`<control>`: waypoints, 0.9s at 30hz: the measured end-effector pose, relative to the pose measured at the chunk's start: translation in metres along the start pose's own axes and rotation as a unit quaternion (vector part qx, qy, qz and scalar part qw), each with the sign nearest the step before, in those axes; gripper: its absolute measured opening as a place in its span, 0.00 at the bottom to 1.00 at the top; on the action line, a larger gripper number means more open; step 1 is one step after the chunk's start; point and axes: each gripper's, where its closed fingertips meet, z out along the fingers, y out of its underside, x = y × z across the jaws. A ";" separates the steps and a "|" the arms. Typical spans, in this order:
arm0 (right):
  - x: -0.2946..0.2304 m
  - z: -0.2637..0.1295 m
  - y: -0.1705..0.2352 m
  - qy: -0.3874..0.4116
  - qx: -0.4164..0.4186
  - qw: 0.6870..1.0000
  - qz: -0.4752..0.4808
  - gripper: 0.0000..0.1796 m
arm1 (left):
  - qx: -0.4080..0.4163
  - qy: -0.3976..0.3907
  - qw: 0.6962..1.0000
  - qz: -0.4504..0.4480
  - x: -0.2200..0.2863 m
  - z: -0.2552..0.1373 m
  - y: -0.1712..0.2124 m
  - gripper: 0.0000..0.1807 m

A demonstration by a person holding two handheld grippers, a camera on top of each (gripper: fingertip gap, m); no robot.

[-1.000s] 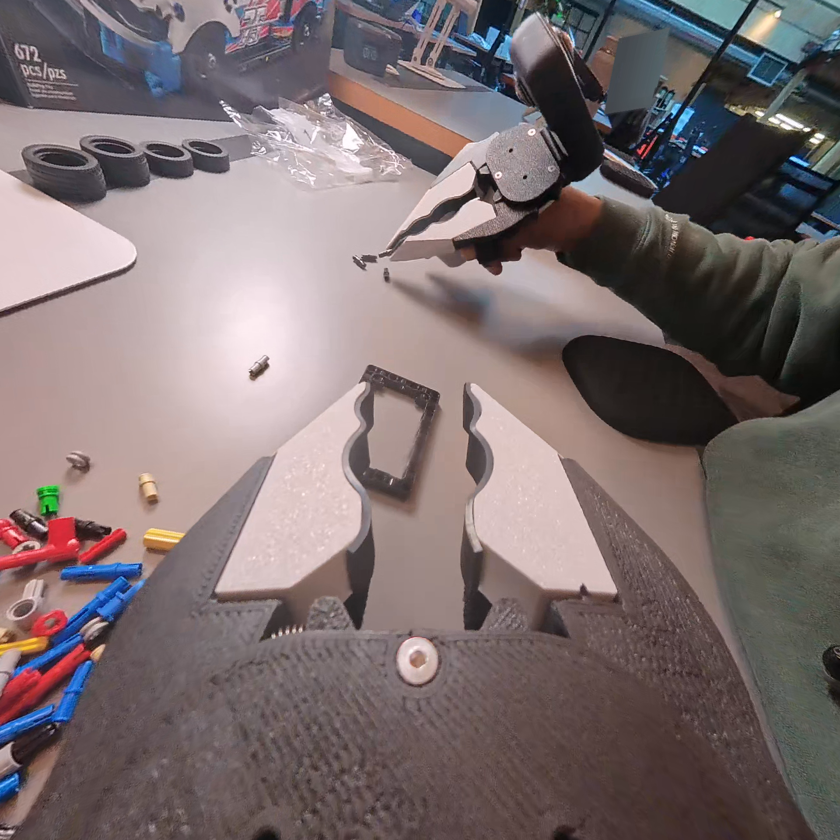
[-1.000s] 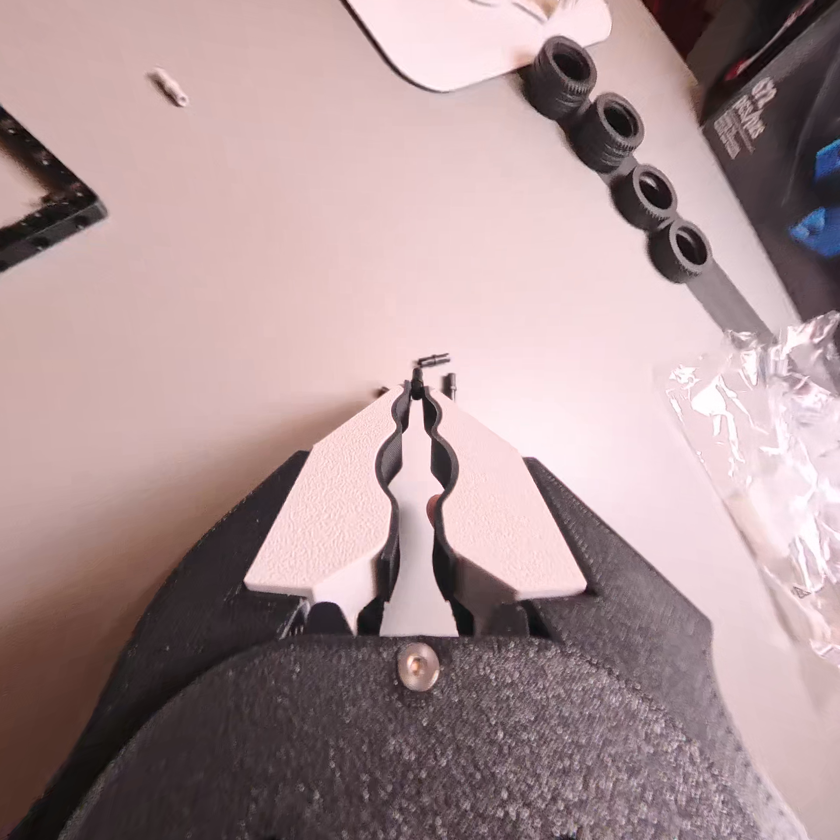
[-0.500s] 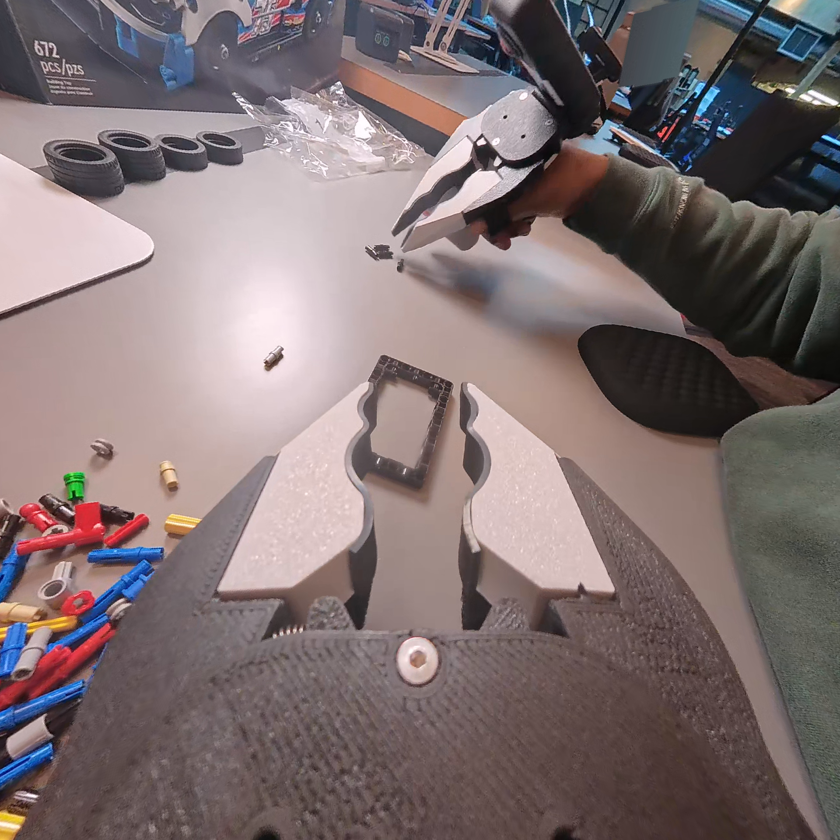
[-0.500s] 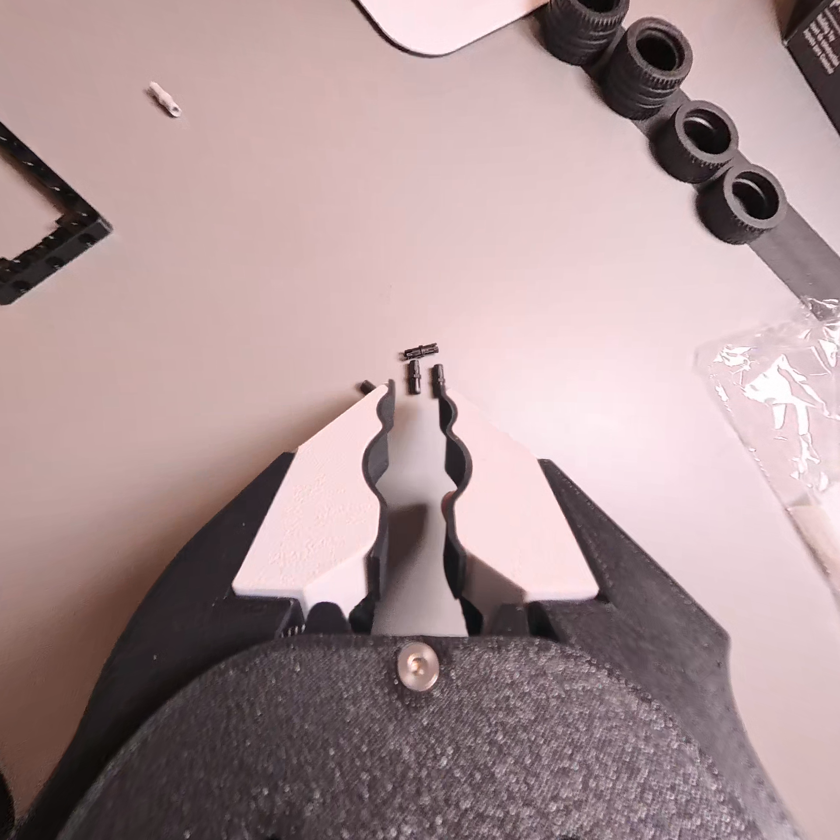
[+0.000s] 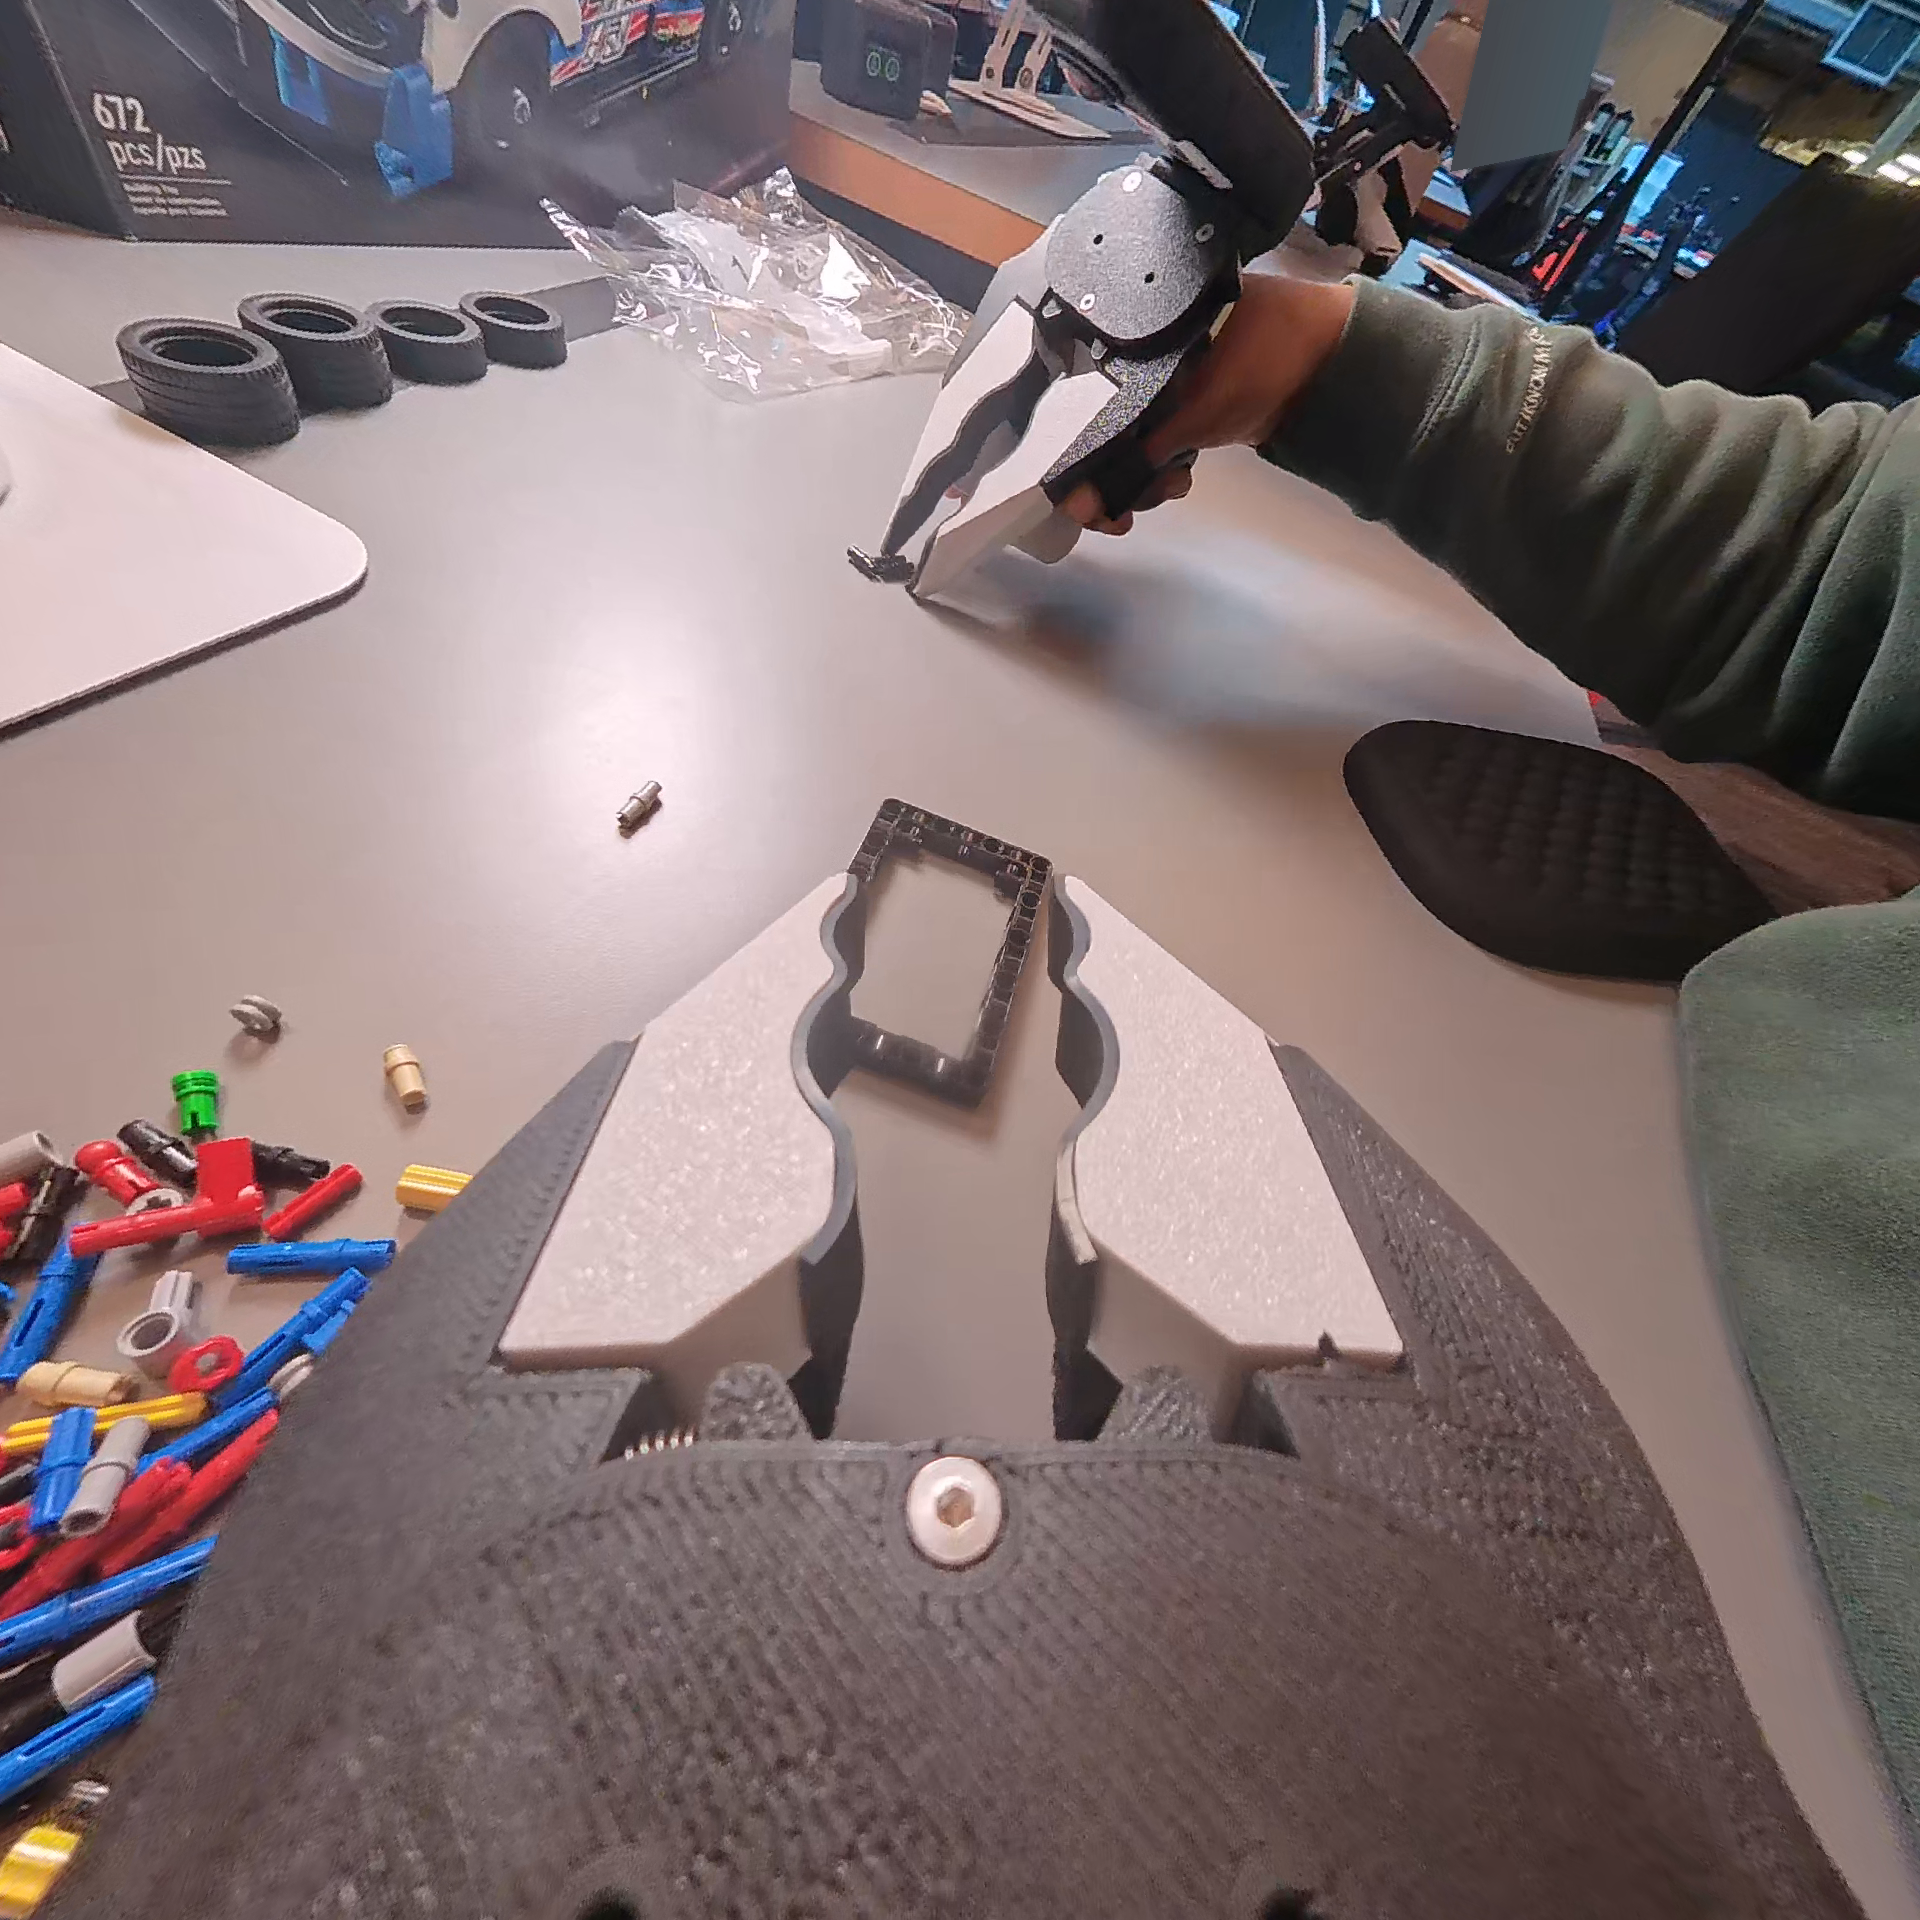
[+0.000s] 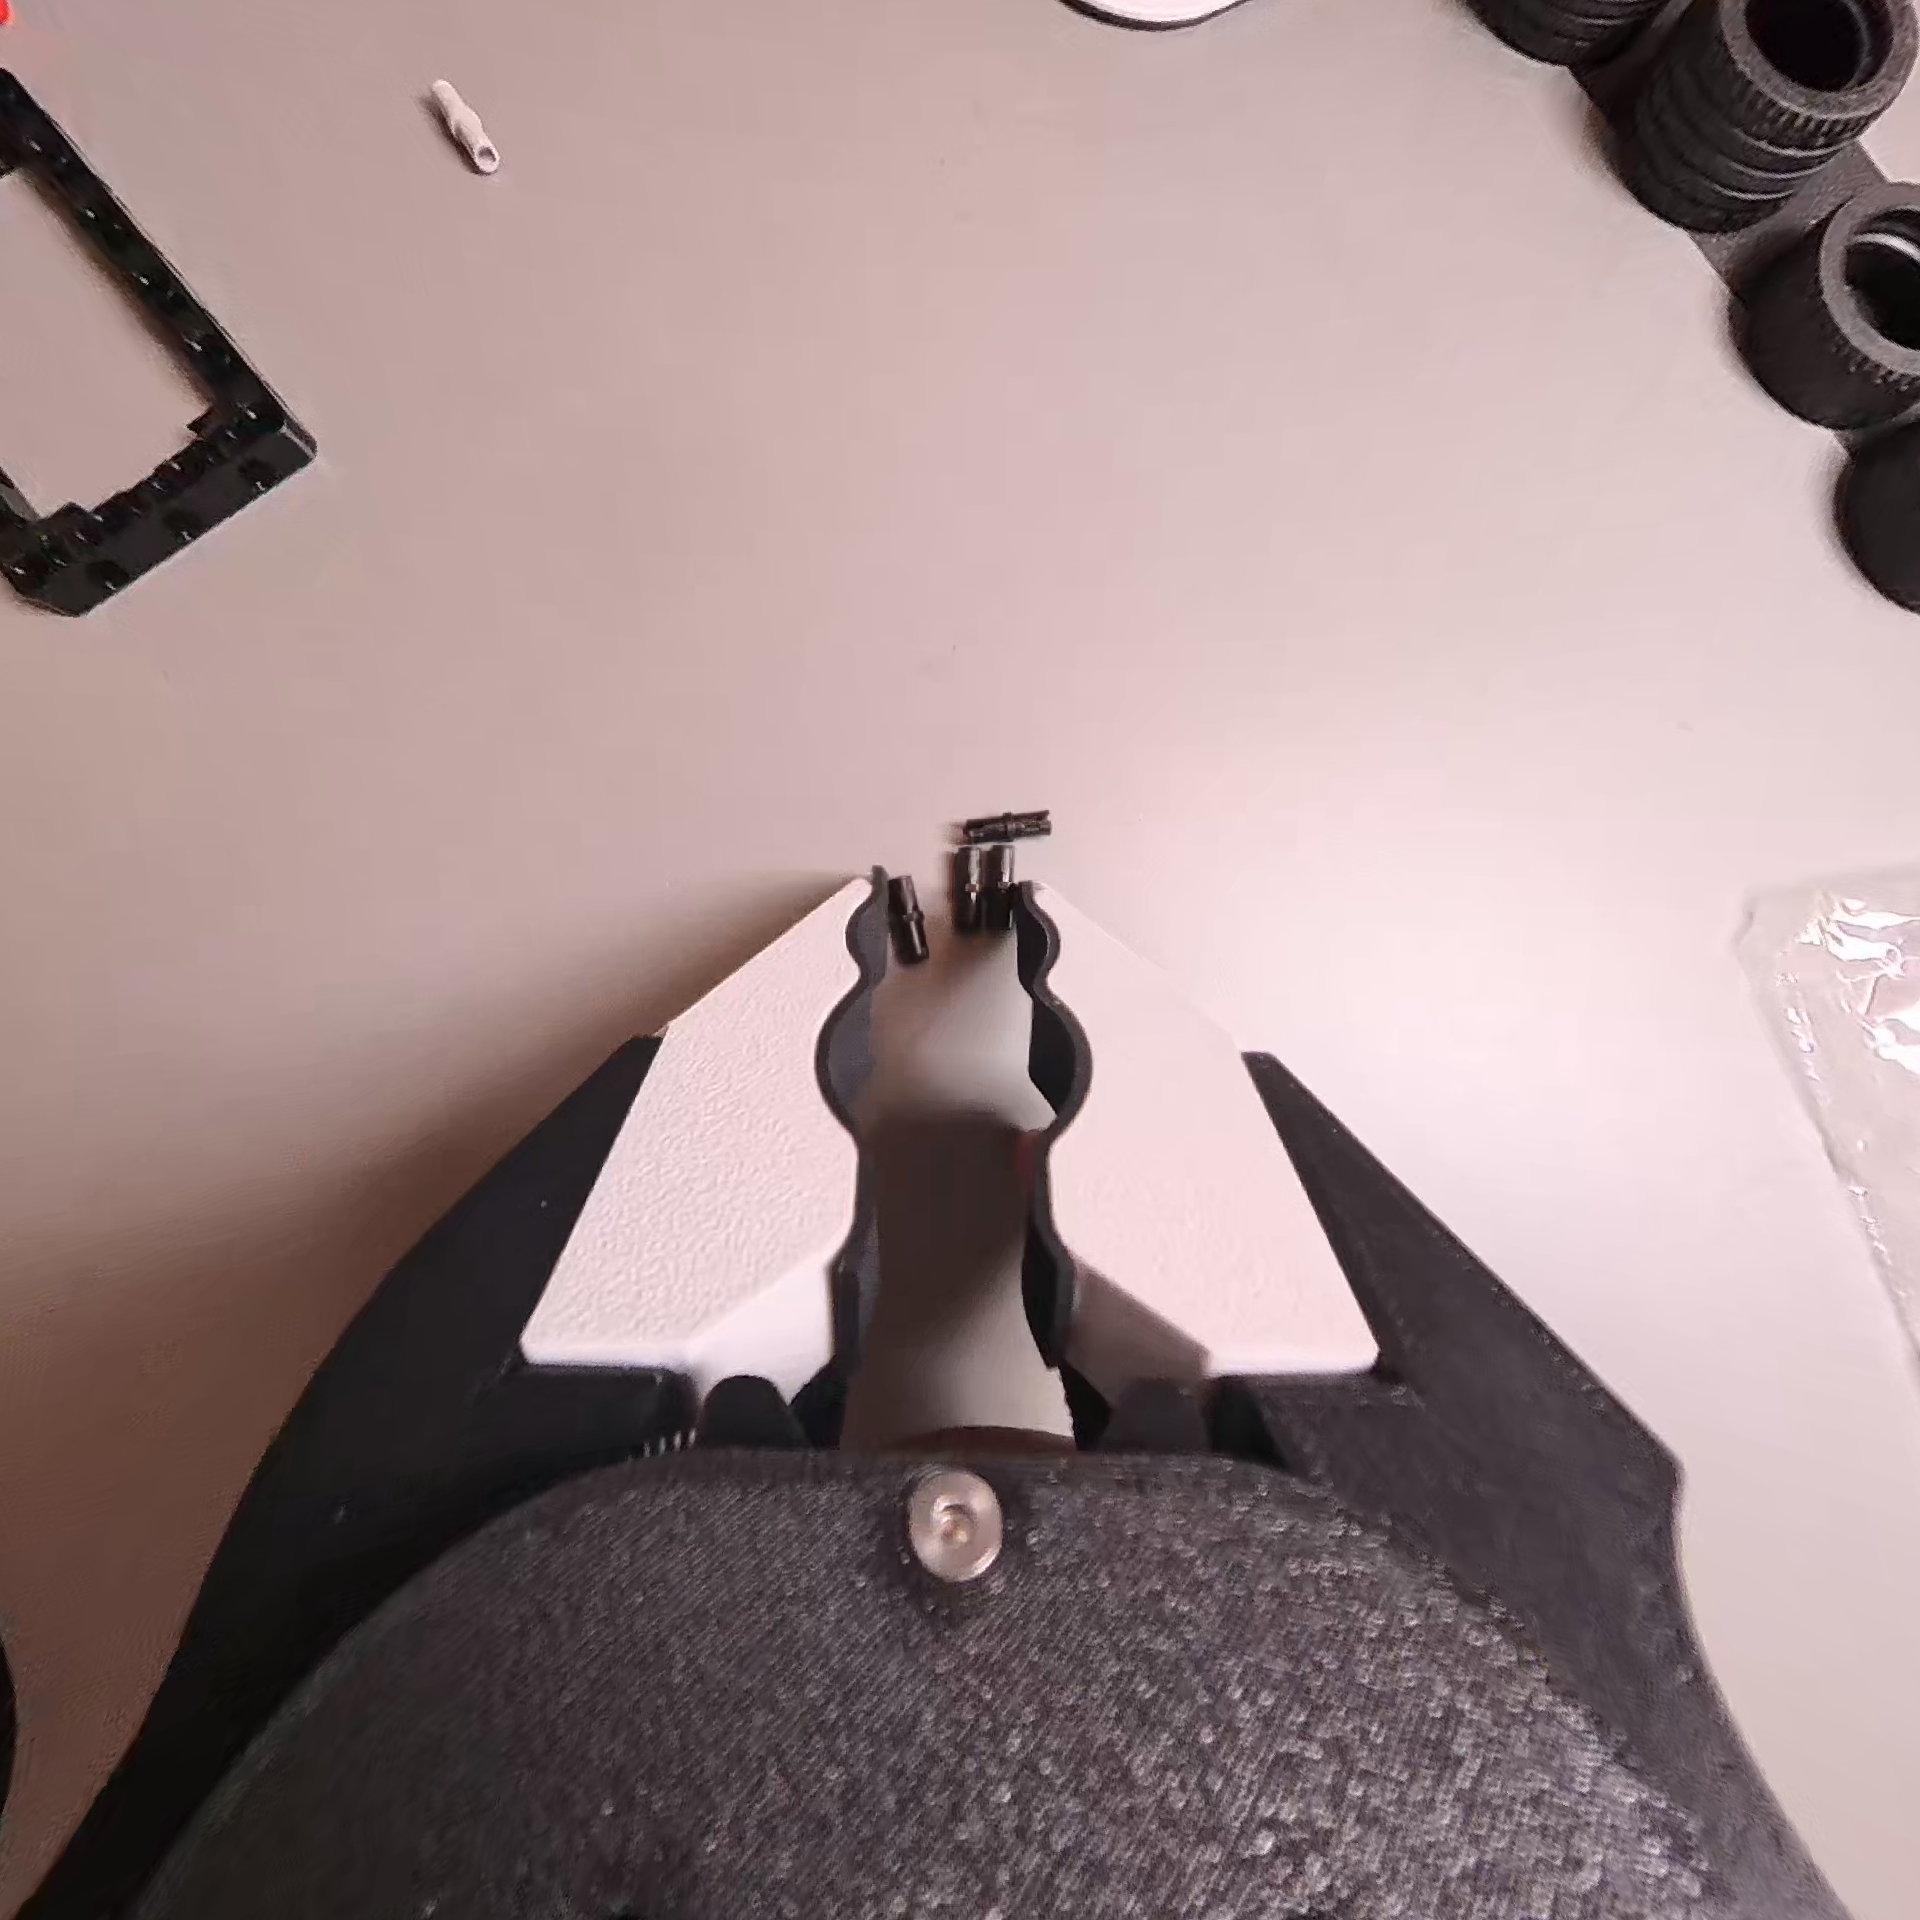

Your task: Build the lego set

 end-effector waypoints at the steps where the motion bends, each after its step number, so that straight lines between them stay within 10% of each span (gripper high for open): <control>1: 0.000 0.000 0.000 0.001 0.000 1.000 -0.004 0.11 | 0.000 0.000 1.000 -0.001 0.000 0.000 0.000 0.19; 27: -0.005 -0.002 -0.019 -0.052 0.005 0.997 -0.054 0.11 | -0.007 -0.004 1.000 0.010 -0.003 0.000 0.003 0.19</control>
